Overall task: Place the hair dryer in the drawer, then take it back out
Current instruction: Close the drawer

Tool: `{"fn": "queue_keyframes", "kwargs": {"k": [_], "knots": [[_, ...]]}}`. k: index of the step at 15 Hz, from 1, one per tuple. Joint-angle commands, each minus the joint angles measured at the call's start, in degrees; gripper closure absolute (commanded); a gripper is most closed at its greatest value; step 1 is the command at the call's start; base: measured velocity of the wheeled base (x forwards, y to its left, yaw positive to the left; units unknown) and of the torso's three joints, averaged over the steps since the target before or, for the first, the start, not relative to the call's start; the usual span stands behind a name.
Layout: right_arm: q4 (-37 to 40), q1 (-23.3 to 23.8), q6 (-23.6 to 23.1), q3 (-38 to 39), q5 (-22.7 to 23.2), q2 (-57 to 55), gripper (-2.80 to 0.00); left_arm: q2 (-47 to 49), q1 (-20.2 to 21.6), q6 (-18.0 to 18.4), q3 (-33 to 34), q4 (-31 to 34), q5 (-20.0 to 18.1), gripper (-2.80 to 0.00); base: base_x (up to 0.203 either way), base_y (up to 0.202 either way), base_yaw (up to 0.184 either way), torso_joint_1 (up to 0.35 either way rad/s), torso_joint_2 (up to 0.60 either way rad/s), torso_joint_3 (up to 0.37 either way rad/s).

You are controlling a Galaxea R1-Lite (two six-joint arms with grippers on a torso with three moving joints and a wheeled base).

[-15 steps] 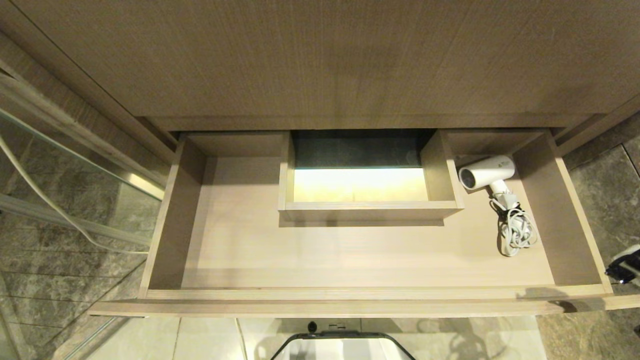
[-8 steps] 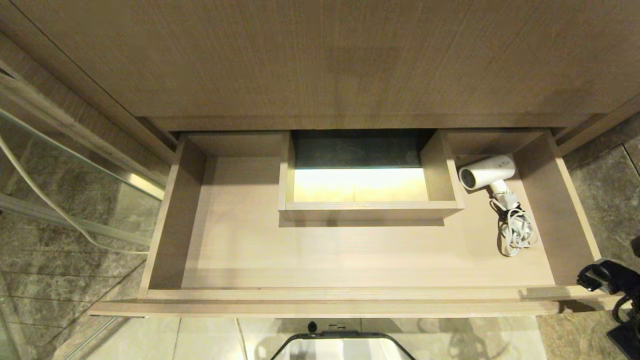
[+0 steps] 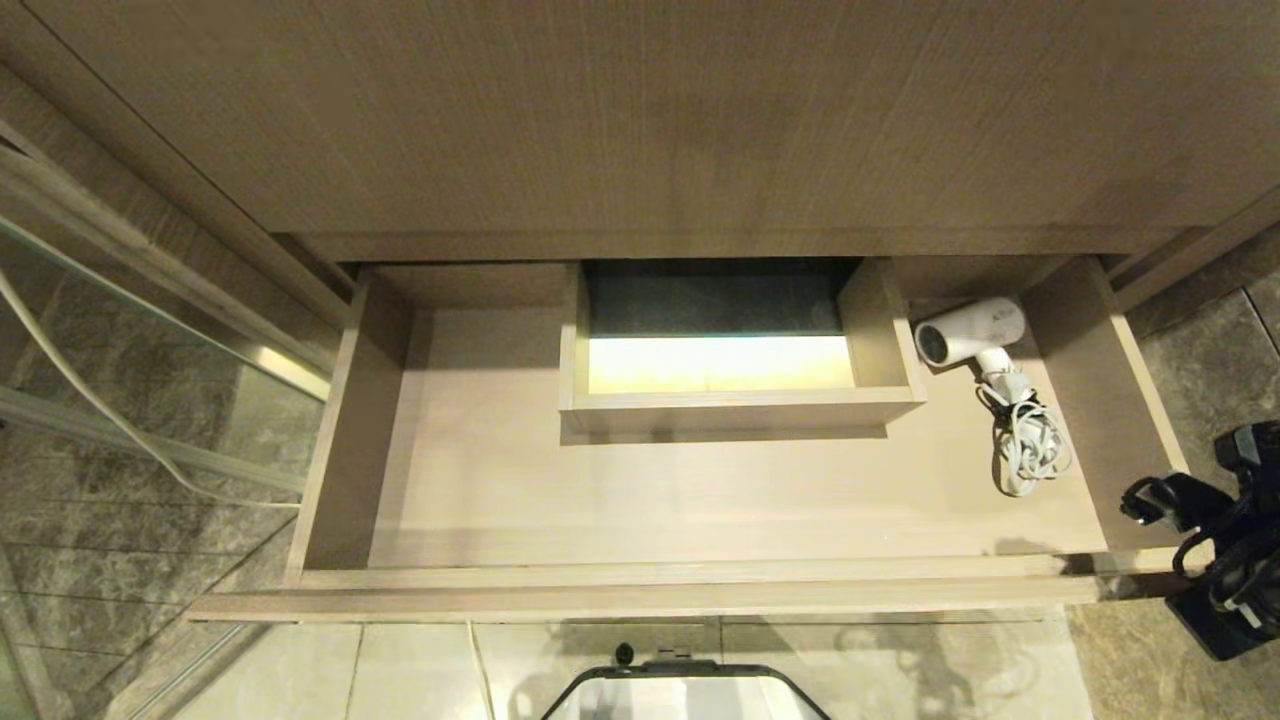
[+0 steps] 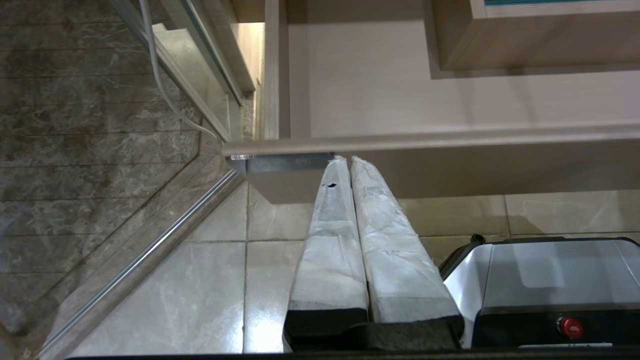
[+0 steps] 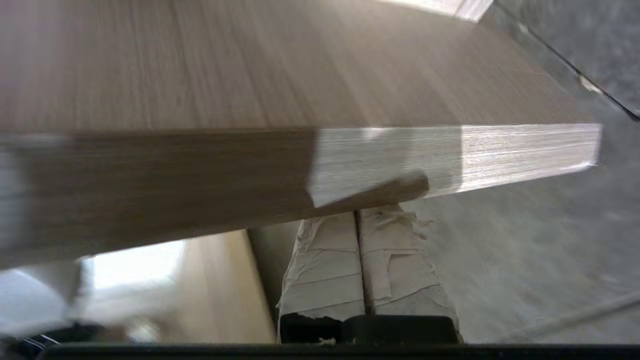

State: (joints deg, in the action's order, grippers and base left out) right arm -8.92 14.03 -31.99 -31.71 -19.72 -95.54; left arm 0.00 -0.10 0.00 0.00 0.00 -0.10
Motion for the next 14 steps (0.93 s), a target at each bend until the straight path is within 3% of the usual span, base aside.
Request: {"fn": "queue_keyframes", "kwargs": {"k": [1, 3, 5, 6, 14], "knots": [[-6.5, -0.1, 2.7, -1.5, 3.5, 1.7, 0.00, 0.0, 0.0, 0.0, 0.1, 0.0, 0.0, 0.00, 0.000, 0.000, 0.000, 0.000, 0.00, 0.000], [-12.0, -1.5, 4.2, -3.9, 6.1, 1.0, 0.00, 0.0, 0.0, 0.0, 0.1, 0.0, 0.0, 0.00, 0.000, 0.000, 0.000, 0.000, 0.00, 0.000], [-26.2, -4.7, 4.9, -10.3, 8.8, -1.8, 0.00, 0.0, 0.0, 0.0, 0.1, 0.0, 0.0, 0.00, 0.000, 0.000, 0.000, 0.000, 0.00, 0.000], [-29.1, -5.7, 5.2, -11.5, 9.6, -2.9, 0.00, 0.0, 0.0, 0.0, 0.1, 0.0, 0.0, 0.00, 0.000, 0.000, 0.000, 0.000, 0.00, 0.000], [-17.5, -5.0, 3.1, 1.4, 9.9, 13.8, 0.00, 0.0, 0.0, 0.0, 0.1, 0.0, 0.0, 0.00, 0.000, 0.000, 0.000, 0.000, 0.00, 0.000]]}}
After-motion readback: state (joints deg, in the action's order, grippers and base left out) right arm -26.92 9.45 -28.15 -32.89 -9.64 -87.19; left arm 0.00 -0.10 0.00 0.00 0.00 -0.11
